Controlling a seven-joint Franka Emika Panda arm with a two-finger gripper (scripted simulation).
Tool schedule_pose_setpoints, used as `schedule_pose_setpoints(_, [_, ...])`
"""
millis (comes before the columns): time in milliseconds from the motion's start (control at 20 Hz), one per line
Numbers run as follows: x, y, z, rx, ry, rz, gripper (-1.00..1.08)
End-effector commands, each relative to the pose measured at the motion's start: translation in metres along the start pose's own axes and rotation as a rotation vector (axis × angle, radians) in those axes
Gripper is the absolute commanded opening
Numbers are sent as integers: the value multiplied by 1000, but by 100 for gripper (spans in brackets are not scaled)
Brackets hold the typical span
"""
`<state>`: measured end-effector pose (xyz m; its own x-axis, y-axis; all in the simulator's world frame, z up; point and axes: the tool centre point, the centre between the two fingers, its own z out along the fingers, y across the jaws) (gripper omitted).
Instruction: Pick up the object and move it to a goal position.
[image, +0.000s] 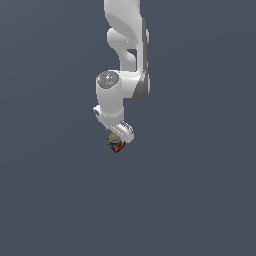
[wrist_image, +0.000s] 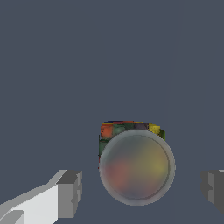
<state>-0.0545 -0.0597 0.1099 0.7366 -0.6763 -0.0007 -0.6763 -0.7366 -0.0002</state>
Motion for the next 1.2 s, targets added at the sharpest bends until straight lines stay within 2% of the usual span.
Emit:
schedule_pose_setpoints(0, [0, 1, 2, 0, 1, 17, 100])
schedule_pose_setpoints(350, [-1, 1, 7, 0, 0, 15, 100])
schedule_pose_setpoints(750, [-1, 2, 42, -1, 1, 19, 100])
schedule_pose_setpoints(1050, [-1, 2, 52, 0, 1, 20, 100])
schedule_pose_setpoints(1100, [-1, 2, 52, 0, 1, 20, -100])
schedule_pose_setpoints(1150, [-1, 2, 52, 0, 1, 20, -100])
